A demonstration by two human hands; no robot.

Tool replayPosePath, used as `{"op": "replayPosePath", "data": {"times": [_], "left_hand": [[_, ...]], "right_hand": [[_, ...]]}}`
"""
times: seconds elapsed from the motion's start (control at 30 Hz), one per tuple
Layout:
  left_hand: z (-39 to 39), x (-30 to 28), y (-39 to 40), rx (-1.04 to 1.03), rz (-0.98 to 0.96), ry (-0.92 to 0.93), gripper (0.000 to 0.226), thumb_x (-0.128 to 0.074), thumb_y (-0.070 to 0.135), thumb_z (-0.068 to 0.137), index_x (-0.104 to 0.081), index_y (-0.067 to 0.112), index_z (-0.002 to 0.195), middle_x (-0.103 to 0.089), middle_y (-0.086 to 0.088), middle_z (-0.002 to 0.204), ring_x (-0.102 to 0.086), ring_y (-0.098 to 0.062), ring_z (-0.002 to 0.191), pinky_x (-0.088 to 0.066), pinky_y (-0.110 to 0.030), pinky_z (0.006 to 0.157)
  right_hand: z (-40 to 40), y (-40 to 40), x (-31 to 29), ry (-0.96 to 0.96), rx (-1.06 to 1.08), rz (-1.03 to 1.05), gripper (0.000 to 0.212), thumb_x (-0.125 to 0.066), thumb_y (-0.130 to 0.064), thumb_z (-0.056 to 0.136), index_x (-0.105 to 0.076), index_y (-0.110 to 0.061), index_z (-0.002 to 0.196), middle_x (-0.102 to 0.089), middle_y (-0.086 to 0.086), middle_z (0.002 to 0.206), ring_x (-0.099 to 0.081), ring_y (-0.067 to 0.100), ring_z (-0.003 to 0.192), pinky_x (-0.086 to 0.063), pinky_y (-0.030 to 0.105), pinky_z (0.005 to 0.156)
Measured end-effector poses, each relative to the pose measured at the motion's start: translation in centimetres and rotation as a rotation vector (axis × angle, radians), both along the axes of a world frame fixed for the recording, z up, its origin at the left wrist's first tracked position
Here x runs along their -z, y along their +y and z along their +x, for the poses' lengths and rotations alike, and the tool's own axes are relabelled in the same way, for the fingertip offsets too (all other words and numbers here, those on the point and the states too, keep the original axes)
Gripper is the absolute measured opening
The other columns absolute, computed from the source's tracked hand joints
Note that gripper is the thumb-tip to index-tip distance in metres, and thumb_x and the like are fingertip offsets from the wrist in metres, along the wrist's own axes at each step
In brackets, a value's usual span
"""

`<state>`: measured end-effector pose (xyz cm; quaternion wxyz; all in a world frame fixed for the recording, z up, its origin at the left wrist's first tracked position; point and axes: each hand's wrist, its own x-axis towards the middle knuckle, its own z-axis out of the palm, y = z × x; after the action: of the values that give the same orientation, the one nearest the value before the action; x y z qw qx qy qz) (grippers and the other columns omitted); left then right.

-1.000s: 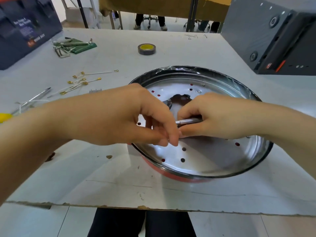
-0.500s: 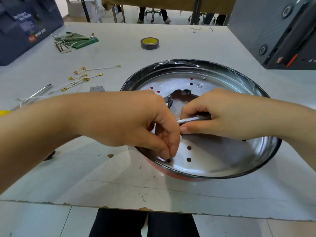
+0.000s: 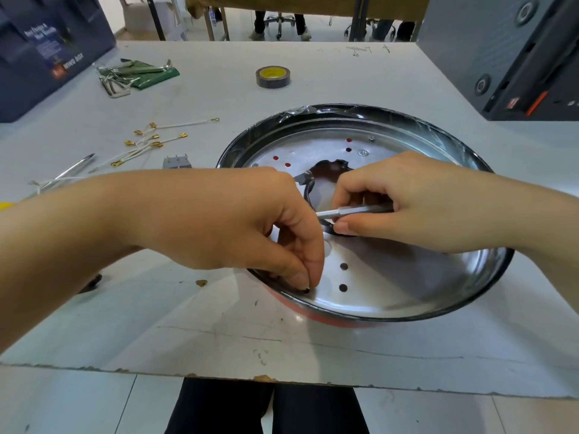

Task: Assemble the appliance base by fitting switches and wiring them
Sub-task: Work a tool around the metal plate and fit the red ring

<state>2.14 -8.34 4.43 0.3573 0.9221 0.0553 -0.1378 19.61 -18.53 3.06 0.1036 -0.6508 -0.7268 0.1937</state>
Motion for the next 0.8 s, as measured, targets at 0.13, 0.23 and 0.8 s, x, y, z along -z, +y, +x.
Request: {"op": "replayPosePath", "data": {"times": [0.13,0.23,0.8], "left_hand": [[0.16,-0.11,-0.08,-0.012,-0.013,0.022,0.009,-0.070,0.022,0.081,-0.072,0.031,0.080,-0.069,0.007,0.076,-0.063,-0.008,0.066,-0.048,-0.016,0.064],[0.25,-0.11,0.03,-0.009,-0.003,0.028,0.009,-0.069,0.023,0.081,-0.072,0.031,0.080,-0.070,0.007,0.077,-0.064,-0.011,0.068,-0.052,-0.025,0.068],[0.51,-0.44,-0.74,-0.003,0.059,0.075,0.008,-0.066,0.031,0.078,-0.071,0.038,0.078,-0.068,0.013,0.079,-0.063,-0.004,0.074,-0.047,-0.013,0.069]], "right_hand": [[0.01,-0.06,0.11,0.000,0.013,0.015,0.026,-0.048,-0.050,0.078,-0.063,-0.030,0.085,-0.053,-0.037,0.080,-0.049,-0.009,0.067,-0.036,0.006,0.062],[0.03,-0.10,0.19,0.010,0.020,0.029,0.028,-0.047,-0.051,0.076,-0.063,-0.030,0.085,-0.054,-0.034,0.083,-0.049,-0.009,0.066,-0.037,0.006,0.062],[0.09,-0.22,0.00,0.035,0.047,-0.022,0.028,-0.051,-0.052,0.073,-0.062,-0.026,0.071,-0.057,-0.014,0.067,-0.048,0.005,0.059,-0.039,0.018,0.058]]}}
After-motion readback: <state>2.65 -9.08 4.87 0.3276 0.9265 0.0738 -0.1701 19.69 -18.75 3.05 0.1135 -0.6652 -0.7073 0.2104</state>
